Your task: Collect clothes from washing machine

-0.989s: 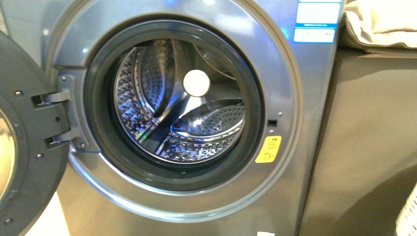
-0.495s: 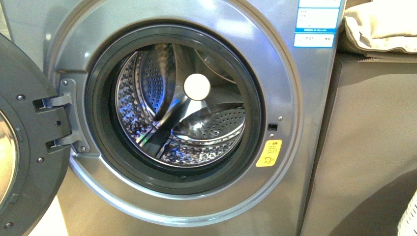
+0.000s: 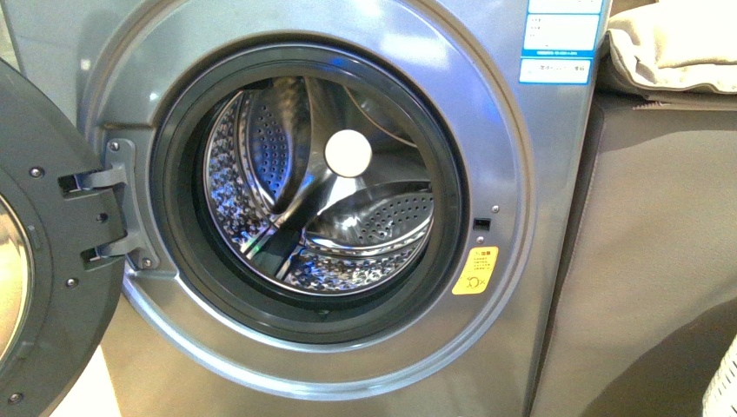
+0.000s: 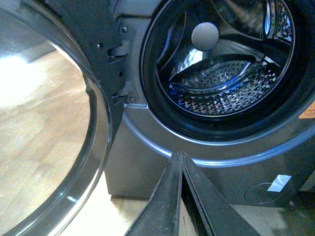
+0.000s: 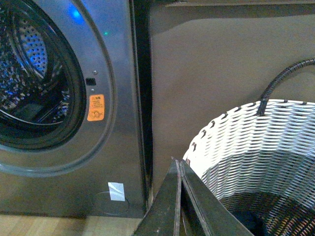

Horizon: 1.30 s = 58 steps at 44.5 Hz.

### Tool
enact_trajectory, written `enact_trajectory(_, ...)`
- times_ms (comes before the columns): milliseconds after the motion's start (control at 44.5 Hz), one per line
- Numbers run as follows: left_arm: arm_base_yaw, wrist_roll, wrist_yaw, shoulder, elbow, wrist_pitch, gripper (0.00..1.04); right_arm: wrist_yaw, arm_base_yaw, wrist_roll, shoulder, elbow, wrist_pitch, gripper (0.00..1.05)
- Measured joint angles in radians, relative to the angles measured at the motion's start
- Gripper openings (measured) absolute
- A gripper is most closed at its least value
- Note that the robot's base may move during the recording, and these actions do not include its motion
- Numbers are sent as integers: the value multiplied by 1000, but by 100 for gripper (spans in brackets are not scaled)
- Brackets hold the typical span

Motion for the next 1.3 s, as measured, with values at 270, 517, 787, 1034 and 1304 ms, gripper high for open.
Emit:
enact_trajectory(270, 0, 0, 0, -72, -33, -39, 4, 0, 0, 0, -86, 0, -87, 2)
enact_trajectory(517, 0, 0, -2, -211, -73, -144, 4, -2, 0, 0, -231, 1, -237, 2)
enact_trajectory(787, 0, 0, 0, -306, -73, -227, 4, 0, 0, 0, -231, 1, -238, 2)
enact_trajectory(1034, 0, 0, 0, -306, -73, -227, 4, 0, 0, 0, -231, 1, -238, 2)
enact_trajectory(1304, 0, -1, 0, -306, -73, -227, 52, 0, 0, -2, -231, 1, -238, 45)
